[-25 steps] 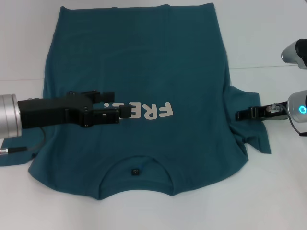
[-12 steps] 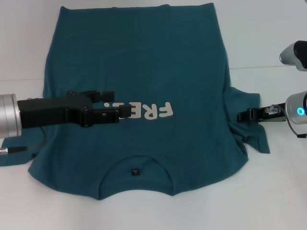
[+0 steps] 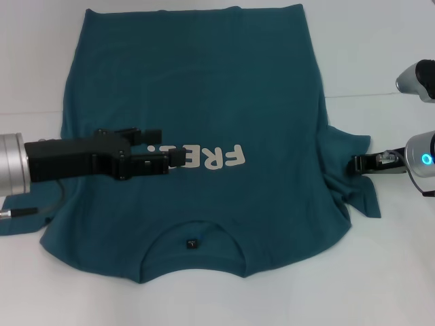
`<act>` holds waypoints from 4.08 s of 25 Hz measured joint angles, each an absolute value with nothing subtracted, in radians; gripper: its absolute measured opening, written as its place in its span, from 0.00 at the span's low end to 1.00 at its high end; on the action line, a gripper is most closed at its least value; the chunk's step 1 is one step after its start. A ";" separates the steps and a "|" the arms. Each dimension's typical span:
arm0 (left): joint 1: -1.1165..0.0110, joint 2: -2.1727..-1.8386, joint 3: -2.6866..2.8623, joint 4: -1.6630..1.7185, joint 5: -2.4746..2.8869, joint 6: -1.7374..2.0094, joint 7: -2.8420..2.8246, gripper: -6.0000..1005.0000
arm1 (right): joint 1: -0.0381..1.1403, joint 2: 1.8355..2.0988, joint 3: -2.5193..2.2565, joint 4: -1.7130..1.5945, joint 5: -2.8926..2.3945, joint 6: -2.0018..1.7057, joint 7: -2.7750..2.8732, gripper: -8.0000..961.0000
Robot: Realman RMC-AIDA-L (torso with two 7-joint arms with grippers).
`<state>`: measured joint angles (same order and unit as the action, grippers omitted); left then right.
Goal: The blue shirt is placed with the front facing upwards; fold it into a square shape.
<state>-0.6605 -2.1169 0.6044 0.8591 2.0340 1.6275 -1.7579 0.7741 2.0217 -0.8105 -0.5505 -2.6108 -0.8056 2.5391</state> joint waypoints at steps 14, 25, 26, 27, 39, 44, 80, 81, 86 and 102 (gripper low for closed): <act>-0.660 -2.119 0.604 0.859 2.034 1.628 -1.762 0.87 | 0.751 1.996 -0.811 -0.583 -2.613 -0.793 2.535 0.05; -0.660 -2.120 0.604 0.859 2.034 1.628 -1.772 0.87 | 0.735 1.990 -0.805 -0.581 -2.692 -0.734 2.542 0.05; -0.660 -2.120 0.604 0.859 2.034 1.628 -1.771 0.87 | 0.733 1.988 -0.805 -0.581 -2.693 -0.729 2.542 0.05; -0.659 -2.120 0.604 0.859 2.034 1.628 -1.769 0.87 | 0.730 1.985 -0.805 -0.580 -2.693 -0.725 2.542 0.05; -0.656 -2.121 0.604 0.859 2.034 1.628 -1.770 0.87 | 0.712 1.969 -0.808 -0.572 -2.695 -0.674 2.535 0.05; -0.657 -2.121 0.604 0.859 2.034 1.628 -1.773 0.87 | 0.725 1.978 -0.812 -0.585 -2.695 -0.671 2.532 0.05; -0.653 -2.123 0.592 0.854 2.034 1.626 -1.776 0.87 | 0.850 2.044 -0.891 -0.723 -2.694 -0.756 2.524 0.05; -0.653 -2.123 0.592 0.854 2.034 1.626 -1.776 0.87 | 0.856 2.045 -0.891 -0.723 -2.694 -0.756 2.525 0.05; -0.653 -2.123 0.592 0.853 2.034 1.626 -1.778 0.87 | 0.878 2.050 -0.891 -0.723 -2.694 -0.759 2.527 0.05; -0.646 -2.124 0.590 0.859 2.034 1.635 -1.800 0.87 | 0.802 2.040 -0.882 -0.717 -2.770 -0.761 2.568 0.05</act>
<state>-0.6465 -2.1242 0.5905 0.8589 2.0341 1.6349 -1.8000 0.8018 2.0401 -0.8822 -0.7172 -2.7703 -0.7608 2.5677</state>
